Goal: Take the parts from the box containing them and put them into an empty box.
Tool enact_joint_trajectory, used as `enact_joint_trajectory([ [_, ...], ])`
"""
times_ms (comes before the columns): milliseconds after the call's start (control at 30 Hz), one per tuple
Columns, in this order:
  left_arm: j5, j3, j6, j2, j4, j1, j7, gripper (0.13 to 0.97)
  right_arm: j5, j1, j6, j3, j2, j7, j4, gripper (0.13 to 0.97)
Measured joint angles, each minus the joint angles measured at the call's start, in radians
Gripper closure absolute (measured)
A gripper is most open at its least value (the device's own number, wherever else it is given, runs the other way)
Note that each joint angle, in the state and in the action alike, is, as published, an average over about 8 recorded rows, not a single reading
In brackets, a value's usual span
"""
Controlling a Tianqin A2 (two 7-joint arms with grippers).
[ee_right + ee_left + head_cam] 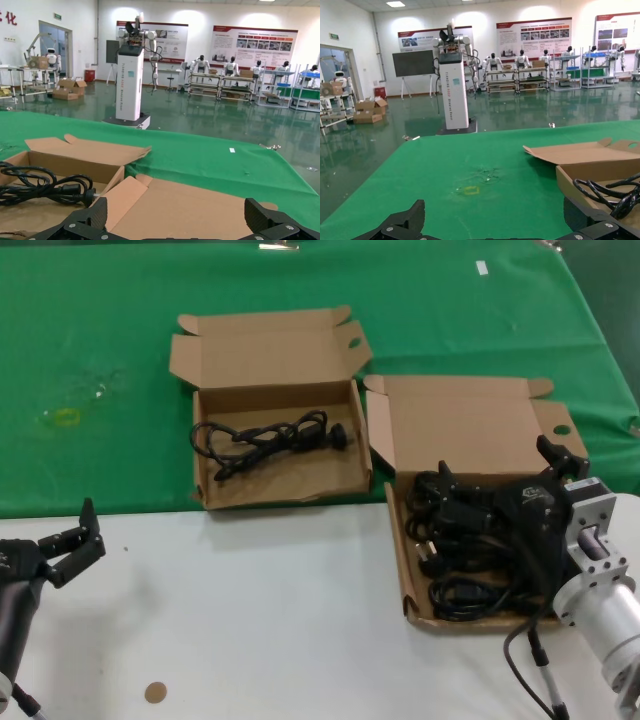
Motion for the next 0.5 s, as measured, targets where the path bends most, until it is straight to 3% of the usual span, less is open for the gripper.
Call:
enact_joint_trajectory([
  [500, 0.0, 0.0, 0.0, 0.0, 0.0, 0.0, 0.0, 0.132, 0.0, 0.0, 0.0, 0.0, 0.0, 0.0, 0.0, 0.129],
])
